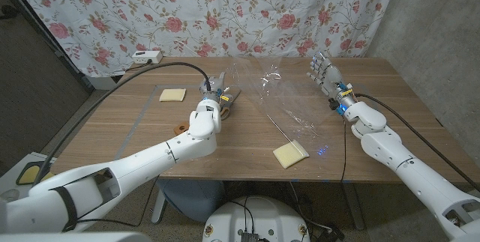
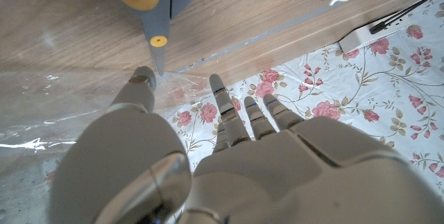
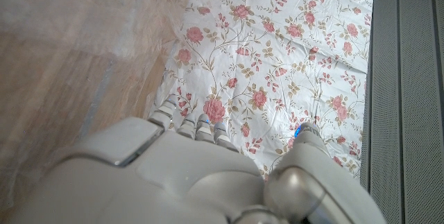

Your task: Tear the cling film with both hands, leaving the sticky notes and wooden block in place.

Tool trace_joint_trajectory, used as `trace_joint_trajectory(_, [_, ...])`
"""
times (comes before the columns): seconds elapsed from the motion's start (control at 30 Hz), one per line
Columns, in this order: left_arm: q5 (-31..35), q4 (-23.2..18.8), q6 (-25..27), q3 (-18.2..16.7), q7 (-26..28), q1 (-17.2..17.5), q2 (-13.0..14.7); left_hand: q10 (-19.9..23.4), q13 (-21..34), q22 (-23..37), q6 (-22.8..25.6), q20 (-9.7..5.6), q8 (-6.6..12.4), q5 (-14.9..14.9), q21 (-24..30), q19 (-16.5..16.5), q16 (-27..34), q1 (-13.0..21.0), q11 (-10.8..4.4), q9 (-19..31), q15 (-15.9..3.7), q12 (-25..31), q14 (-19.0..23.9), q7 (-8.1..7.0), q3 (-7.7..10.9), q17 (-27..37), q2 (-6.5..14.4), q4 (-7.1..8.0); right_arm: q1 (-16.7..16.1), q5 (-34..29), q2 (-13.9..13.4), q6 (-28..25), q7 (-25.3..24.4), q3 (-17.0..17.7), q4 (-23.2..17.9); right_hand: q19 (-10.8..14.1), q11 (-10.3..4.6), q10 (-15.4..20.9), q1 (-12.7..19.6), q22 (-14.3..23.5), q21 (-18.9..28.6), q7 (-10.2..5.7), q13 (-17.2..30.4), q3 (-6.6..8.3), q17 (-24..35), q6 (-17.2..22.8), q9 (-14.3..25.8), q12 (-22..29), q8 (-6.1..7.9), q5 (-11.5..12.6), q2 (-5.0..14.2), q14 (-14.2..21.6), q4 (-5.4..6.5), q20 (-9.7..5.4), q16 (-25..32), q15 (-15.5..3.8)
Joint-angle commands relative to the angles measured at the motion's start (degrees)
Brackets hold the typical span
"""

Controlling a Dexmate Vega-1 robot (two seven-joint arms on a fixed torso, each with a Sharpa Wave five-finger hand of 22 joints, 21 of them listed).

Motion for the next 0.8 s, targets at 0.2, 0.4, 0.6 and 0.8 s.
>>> trace_joint_trajectory(0.2, [-1.3,2.9,-0.1,0.5,1.3,-0.4,-2.0,1.4,0.5,0.0,0.8,0.11,0.33,0.0,0.5,0.6,0.5,-0.2,-0.25,0.1,-0.2,0.5,1.0,0.08,-0.22,0.1,0.5,0.06,0.3,0.4,0.0,-0.1,0.0,0.3,0.5,-0.5,0.18,-0.5,0.2,0.2,0.2,-0.09,0.2,0.09,-0.1,-0.5,0.2,0.0,0.29,-0.1,0.75,-2.5,-0.79,0.18,0.3,0.07])
trace_joint_trajectory(0.4, [-1.8,3.7,0.2,1.1,1.0,-0.8,-2.0,1.7,0.6,0.0,0.8,0.1,0.29,0.1,0.5,0.7,0.5,0.0,-0.33,0.1,-0.24,0.6,1.2,0.15,-0.18,0.1,0.7,0.01,0.3,0.4,0.2,0.1,0.1,0.3,0.8,-0.5,0.05,-0.4,0.3,0.2,0.2,-0.09,0.2,0.18,-0.1,-0.5,0.2,0.0,0.3,-0.1,0.92,-2.5,-0.89,0.17,0.4,0.07])
trace_joint_trajectory(0.6, [-2.4,4.1,0.2,1.4,1.2,-0.9,-2.1,1.7,0.7,0.0,0.8,0.1,0.27,0.2,0.5,0.7,0.5,0.1,-0.3,0.1,-0.34,0.5,1.5,0.11,-0.17,0.1,0.9,-0.04,0.5,0.1,0.3,0.4,0.3,0.1,1.2,-0.2,0.05,-0.2,0.5,0.2,0.3,-0.16,0.2,0.31,-0.3,-0.2,0.2,0.1,0.42,-0.2,1.18,-2.3,-1.18,0.2,0.5,0.01])
trace_joint_trajectory(0.8, [-2.6,4.4,0.2,2.0,1.2,-1.2,-2.2,1.5,0.9,0.0,0.7,0.13,0.15,0.2,0.4,0.7,0.5,0.2,-0.46,0.1,-0.22,0.3,1.5,-0.13,-0.2,0.1,1.0,-0.07,0.5,0.3,0.4,0.0,0.2,0.0,1.1,-0.2,0.03,-0.2,0.6,0.2,0.3,-0.18,0.2,0.36,-0.3,-0.2,0.2,0.1,0.42,-0.2,1.36,-2.3,-1.39,0.17,0.5,0.01])
